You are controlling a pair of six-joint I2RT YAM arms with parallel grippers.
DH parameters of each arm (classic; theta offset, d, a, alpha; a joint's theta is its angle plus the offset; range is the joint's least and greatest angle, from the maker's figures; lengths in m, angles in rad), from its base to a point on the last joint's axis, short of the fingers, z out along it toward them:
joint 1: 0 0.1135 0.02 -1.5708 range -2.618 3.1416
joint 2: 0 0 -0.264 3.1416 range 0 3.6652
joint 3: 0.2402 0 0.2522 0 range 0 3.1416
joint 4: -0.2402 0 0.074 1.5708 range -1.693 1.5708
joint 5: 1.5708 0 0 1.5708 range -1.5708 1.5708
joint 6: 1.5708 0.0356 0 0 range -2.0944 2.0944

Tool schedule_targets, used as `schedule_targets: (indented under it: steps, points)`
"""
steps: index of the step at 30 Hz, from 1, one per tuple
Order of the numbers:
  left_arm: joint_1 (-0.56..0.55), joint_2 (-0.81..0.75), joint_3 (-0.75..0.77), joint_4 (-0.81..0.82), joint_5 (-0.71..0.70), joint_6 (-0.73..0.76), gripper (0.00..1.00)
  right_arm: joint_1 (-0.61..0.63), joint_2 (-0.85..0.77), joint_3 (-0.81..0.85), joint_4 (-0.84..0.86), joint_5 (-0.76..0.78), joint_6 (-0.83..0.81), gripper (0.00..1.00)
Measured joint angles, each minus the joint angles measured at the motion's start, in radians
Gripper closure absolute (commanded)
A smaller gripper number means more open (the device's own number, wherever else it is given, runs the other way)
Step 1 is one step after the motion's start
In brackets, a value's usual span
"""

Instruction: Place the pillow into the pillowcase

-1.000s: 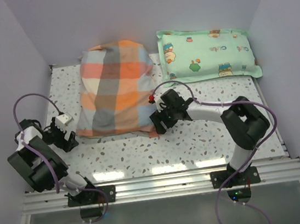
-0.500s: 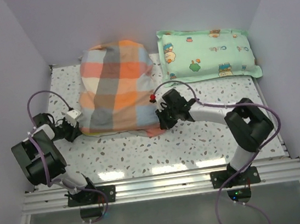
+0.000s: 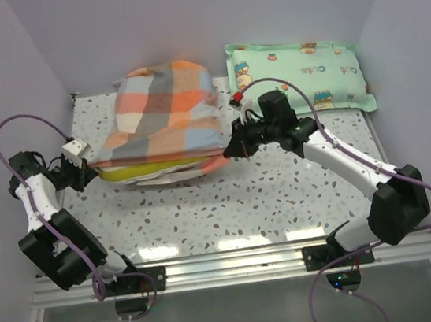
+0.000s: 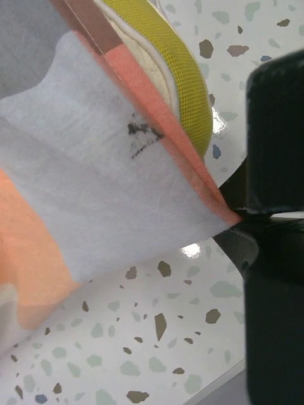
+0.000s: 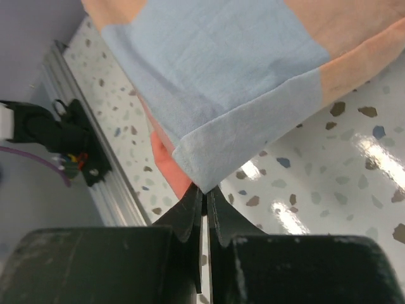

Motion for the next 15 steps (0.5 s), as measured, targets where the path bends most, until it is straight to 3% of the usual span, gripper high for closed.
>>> schedule_targets:
  steps: [3,4,5,7,10,15]
  points:
    - [0.005,0.003,0.068,-0.086,0.038,-0.001,1.00,-0.024,0.025,0.125,-0.022,-0.060,0.075,1.00]
    - [0.006,0.006,0.088,-0.117,0.052,-0.002,0.76,-0.029,0.039,0.171,-0.024,-0.071,0.095,1.00]
    - [0.008,0.010,0.106,-0.139,0.065,-0.005,0.62,-0.036,0.059,0.234,-0.026,-0.086,0.119,1.00]
    - [0.010,0.012,0.134,-0.168,0.085,-0.030,0.49,-0.043,0.094,0.349,-0.005,-0.104,0.164,1.00]
    - [0.013,0.007,0.137,-0.176,0.103,-0.104,0.42,-0.050,0.111,0.441,0.034,-0.119,0.227,1.00]
    - [0.014,-0.072,0.014,-0.105,0.102,-0.279,0.41,-0.049,0.118,0.453,0.073,-0.140,0.315,1.00]
